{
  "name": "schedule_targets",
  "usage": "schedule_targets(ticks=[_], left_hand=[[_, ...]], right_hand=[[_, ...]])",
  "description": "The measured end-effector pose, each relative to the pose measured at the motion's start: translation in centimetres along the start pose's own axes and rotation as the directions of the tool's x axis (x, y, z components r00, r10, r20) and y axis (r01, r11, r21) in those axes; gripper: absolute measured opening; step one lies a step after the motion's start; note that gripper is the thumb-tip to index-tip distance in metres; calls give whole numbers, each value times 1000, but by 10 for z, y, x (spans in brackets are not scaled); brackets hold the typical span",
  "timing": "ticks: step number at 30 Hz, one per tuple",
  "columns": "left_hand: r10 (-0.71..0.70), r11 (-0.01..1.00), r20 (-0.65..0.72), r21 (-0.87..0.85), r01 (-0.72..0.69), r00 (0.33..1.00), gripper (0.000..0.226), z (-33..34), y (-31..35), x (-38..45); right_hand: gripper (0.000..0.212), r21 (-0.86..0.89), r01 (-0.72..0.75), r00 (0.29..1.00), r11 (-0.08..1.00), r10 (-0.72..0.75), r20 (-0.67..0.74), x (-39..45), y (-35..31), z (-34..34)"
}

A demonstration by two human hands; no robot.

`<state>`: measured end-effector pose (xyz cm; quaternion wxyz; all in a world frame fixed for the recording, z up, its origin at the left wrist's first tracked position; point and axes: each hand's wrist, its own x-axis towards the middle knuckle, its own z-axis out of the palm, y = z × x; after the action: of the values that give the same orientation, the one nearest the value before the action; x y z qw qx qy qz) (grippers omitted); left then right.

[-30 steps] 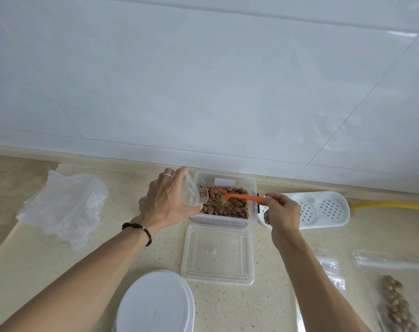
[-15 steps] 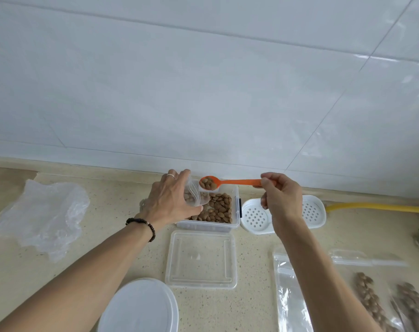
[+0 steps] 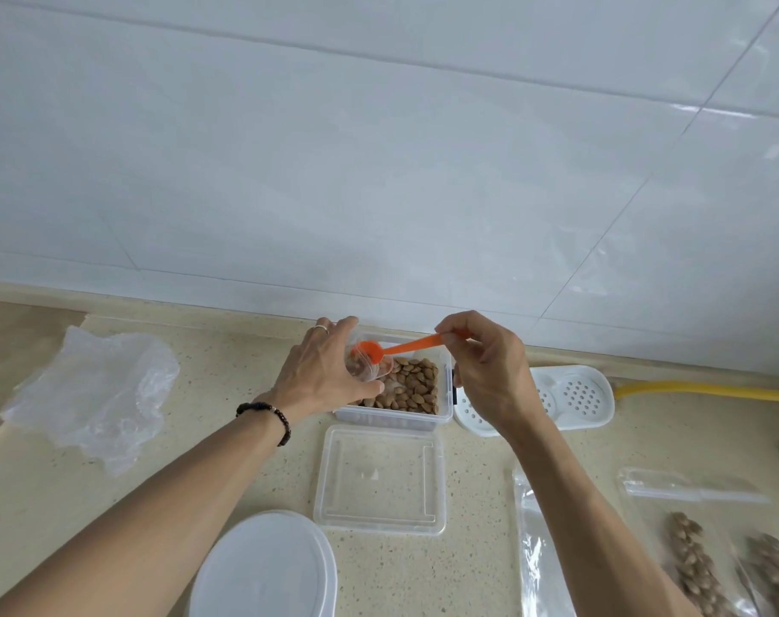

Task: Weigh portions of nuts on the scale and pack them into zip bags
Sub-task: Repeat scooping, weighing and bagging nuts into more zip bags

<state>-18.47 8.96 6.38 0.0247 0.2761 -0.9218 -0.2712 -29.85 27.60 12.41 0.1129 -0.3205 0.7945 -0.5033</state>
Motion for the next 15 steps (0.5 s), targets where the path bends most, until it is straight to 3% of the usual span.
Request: schedule_targets(ticks=[5, 12, 15], left_hand=[[-25, 1000, 9, -6, 25, 1000, 106, 3, 2, -2], [-23, 1000, -18, 17, 24, 1000, 104, 5, 2, -3], [-33, 999, -26, 31, 34, 999, 104, 6, 3, -5]], right_hand=[[34, -56, 42, 999, 998, -42, -1, -1, -5, -2], [24, -12, -7, 1000, 1000, 7, -6, -6, -2, -8], [23, 70, -14, 994, 997, 22, -109, -7, -2, -10]])
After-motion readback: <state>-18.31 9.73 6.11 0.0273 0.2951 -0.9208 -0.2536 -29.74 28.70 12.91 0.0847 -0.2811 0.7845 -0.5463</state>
